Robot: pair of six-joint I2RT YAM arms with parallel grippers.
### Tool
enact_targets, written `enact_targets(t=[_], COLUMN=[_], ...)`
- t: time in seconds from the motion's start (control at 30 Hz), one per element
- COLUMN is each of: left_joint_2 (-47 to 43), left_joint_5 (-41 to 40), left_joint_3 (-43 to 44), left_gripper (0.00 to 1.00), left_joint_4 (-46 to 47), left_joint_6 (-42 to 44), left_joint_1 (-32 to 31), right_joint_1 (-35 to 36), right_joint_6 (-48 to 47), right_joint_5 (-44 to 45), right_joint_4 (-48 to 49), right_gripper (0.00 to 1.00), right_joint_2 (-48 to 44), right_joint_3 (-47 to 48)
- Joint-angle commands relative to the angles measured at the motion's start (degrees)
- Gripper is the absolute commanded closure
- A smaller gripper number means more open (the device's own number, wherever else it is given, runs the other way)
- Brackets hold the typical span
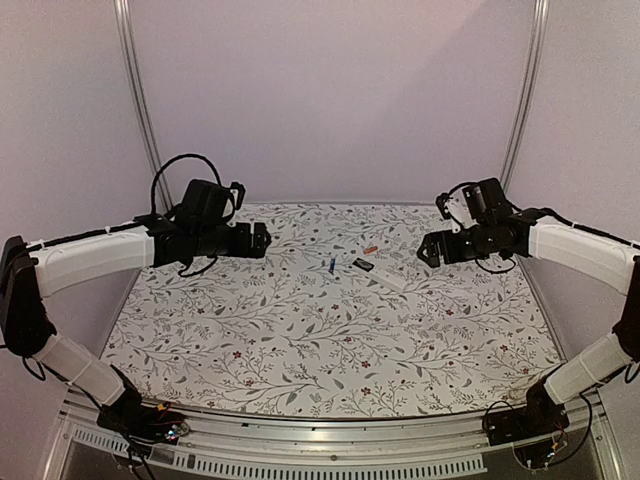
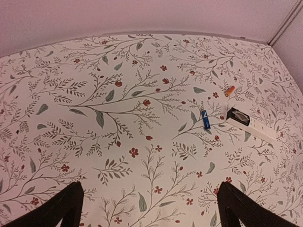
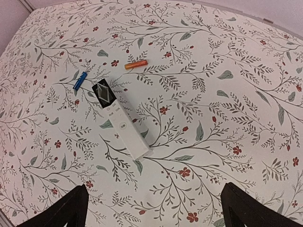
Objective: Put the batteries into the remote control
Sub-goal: Pick up the remote control from the center of the board.
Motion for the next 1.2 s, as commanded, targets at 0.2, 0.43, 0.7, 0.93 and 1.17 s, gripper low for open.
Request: enact_targets(t=[0.2, 0.43, 0.7, 0.93, 1.17], left_joint_2=[-0.8, -4.0, -6.5, -7.8, -8.2], left_joint_5=[-0.5, 2.3, 3.2, 3.4, 3.1], left_joint_3=[-1.6, -6.9, -10.2, -10.6, -11.4], left_gripper=[0.0, 0.01, 0.0, 0.01, 0.0], left_joint_4=[2.3, 8.6, 11.6, 11.4, 12.0], left_joint_6=[-1.2, -1.9, -0.8, 0.0, 0.5], left_joint_1=[-1.5, -1.9, -2.0, -2.4, -2.6], right_joint_1=[3.6, 8.1, 10.1, 10.2, 10.2], right_joint_6=[-10.9, -14.7, -15.7, -16.7, -17.5], right_joint_5=[0.8, 4.6, 5.6, 5.6, 4.4], right_joint_4=[-21.2, -30.5, -34.3, -36.2, -37.4], right_gripper=[0.01, 0.01, 0.02, 0.09, 0.32], right_joint_2=[15.3, 30.7, 43.2, 52.3, 57.5], right_joint_3=[21.1, 35.3, 45.6, 53.8, 60.6])
